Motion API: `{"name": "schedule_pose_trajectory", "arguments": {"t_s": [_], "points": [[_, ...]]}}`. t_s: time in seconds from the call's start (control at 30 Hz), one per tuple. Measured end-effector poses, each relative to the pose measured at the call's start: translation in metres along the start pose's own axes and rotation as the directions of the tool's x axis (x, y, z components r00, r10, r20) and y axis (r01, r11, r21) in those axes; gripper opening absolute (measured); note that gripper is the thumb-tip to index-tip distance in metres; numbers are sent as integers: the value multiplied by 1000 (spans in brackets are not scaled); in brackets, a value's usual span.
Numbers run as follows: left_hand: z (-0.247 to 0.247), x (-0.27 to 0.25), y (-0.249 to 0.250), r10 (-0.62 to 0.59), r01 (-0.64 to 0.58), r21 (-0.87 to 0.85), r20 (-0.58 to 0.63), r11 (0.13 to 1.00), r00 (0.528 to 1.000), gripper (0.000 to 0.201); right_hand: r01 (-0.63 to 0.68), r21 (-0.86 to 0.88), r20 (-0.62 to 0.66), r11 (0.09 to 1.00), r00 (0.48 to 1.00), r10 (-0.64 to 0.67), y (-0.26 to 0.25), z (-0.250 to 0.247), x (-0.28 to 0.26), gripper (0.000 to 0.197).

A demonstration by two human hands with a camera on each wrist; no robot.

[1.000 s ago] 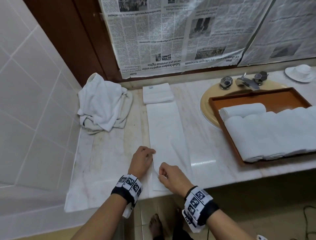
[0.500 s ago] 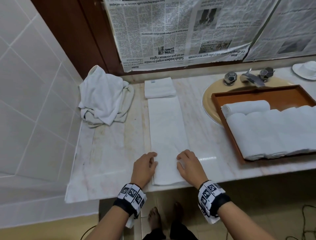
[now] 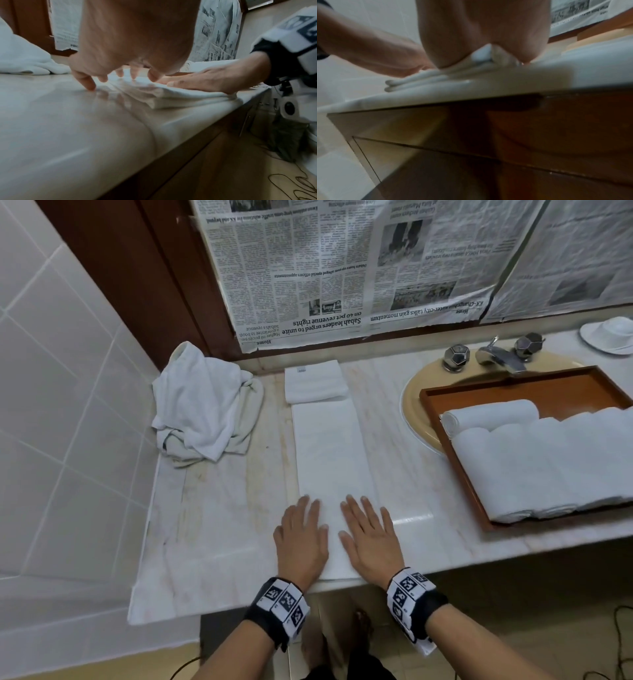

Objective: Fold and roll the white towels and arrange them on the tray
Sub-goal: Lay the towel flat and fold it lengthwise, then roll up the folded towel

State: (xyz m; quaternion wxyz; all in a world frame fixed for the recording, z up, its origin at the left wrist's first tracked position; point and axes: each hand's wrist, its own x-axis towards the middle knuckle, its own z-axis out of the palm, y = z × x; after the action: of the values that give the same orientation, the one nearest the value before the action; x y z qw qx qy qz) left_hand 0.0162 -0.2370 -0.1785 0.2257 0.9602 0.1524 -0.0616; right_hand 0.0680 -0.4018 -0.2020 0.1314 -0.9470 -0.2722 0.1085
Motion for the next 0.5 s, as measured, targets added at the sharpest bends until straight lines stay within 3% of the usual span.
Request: {"name": "schedule_pose_trajectory", "arguments": {"t_s": [0.13,0.27,0.37,0.43,0.5], "points": [[5,3,-8,25,-54,198,144,979,989,55,-57,-54,54,997,997,60,17,-1,-1,67],[-4,-1,-22,-40,11,191,148,981,988,59,-232,-45,47,972,971,234,29,-23,1,74],[1,-1,-14,6,-26,152,136,988,991,55,-102,29,29,994,994,101,8,-26,5,66],[9,0,-7,16,-31,128,119,991,993,54,-4,-1,86,1000,996,4,-3,-15,6,62],[12,0,-7,-1,-9,124,83,992,997,54,-30,-31,124,999,992,33,-1,-5,4,62]]}}
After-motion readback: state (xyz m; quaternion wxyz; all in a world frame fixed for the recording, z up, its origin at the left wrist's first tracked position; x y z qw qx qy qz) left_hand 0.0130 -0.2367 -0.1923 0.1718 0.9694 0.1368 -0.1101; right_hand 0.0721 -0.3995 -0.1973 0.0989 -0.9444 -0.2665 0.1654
